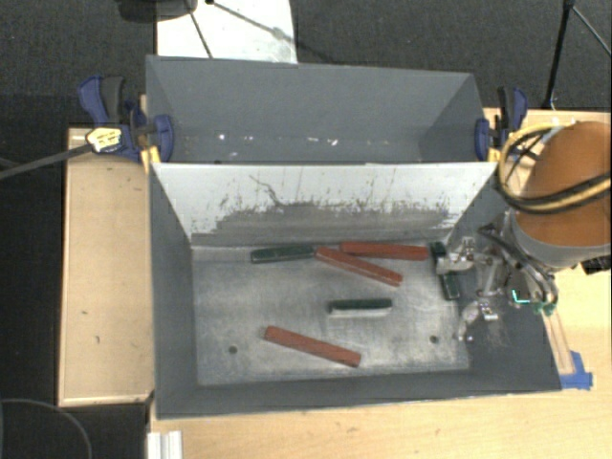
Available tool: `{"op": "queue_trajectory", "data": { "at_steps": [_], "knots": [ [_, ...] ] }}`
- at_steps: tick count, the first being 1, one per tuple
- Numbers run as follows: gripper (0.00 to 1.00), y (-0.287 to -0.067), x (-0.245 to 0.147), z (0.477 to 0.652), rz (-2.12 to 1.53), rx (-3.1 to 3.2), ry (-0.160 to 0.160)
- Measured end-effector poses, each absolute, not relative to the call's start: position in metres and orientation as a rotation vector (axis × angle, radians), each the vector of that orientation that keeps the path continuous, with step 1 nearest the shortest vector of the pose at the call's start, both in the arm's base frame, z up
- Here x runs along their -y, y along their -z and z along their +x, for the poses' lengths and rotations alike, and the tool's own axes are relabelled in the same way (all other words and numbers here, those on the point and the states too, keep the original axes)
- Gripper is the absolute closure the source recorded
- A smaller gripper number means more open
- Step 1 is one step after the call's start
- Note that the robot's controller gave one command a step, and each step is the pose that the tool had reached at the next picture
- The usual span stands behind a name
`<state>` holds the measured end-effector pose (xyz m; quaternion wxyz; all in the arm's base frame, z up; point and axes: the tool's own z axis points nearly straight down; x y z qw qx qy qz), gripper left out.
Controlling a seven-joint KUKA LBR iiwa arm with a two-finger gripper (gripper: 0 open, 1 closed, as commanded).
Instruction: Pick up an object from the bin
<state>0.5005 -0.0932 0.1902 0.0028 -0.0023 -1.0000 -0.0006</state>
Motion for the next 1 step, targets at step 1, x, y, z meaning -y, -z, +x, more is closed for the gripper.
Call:
{"op": "queue_trajectory", "data": {
  "at_steps": [1],
  "knots": [
    [0.00, -0.1945, 0.0929, 0.5023, -0.002, 3.144, 0.000]
  ]
}}
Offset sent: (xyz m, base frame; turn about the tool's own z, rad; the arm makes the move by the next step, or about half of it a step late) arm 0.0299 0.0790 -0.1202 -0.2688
